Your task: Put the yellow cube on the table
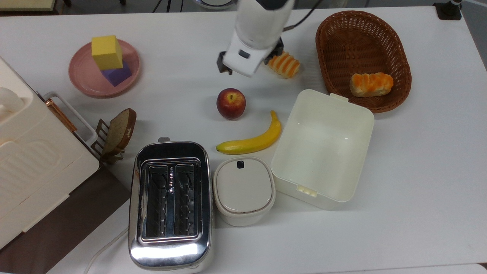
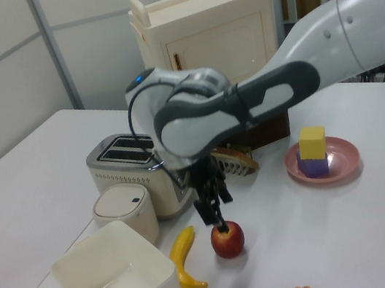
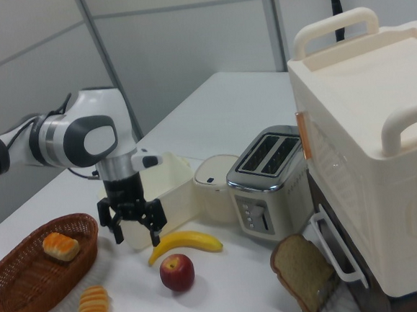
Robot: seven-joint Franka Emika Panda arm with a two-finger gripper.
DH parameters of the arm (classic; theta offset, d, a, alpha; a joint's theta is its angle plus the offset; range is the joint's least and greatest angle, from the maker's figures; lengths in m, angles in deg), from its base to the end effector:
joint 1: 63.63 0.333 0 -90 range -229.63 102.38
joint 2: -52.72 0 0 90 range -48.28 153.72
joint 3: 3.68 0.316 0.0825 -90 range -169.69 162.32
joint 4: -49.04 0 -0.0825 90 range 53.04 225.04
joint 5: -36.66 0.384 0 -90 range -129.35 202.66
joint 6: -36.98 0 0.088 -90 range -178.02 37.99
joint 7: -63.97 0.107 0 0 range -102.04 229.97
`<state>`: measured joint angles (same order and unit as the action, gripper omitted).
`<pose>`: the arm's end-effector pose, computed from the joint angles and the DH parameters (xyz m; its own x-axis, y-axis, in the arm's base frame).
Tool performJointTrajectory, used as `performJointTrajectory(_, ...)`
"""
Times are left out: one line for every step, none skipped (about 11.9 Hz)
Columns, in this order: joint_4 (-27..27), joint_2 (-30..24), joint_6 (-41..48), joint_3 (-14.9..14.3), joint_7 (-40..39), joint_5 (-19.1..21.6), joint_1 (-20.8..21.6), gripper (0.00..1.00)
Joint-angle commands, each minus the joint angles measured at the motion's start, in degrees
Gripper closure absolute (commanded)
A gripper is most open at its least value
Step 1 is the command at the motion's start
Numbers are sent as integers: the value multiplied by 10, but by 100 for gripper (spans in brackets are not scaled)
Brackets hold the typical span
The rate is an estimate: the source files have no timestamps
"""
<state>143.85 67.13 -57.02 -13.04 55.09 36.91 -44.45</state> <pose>0.5945 0.1111 0.4455 0.9144 0.3089 -0.2617 0.3190 -0.9478 -0.0041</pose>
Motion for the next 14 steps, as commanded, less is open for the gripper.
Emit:
performJointTrajectory(22,-116,36,-16,-4,-57,-65,0)
performJointTrajectory(22,-131,52,-16,-7,-74,-87,0)
performJointTrajectory(22,-141,57,-16,-10,-80,-109,0)
performJointTrajectory(22,-144,57,-16,-18,-82,-147,0)
performJointTrajectory(25,-142,57,-16,-36,-83,-167,0)
performJointTrajectory(29,-138,55,-16,-69,-84,-188,0)
performJointTrajectory(52,-138,47,-16,-116,-84,-220,0)
performJointTrajectory(71,-139,31,-16,-148,-84,-247,0)
performJointTrajectory(113,-143,9,-16,-168,-85,-269,0)
performJointTrajectory(146,-146,-46,-16,-179,-85,-293,0)
performJointTrajectory(169,-147,-79,-16,-205,-84,-317,0)
performJointTrajectory(173,-144,-96,-16,-235,-85,-332,0)
performJointTrajectory(172,-139,-114,-16,-246,-85,-348,0)
performJointTrajectory(173,-122,-137,-16,-248,-86,-352,0)
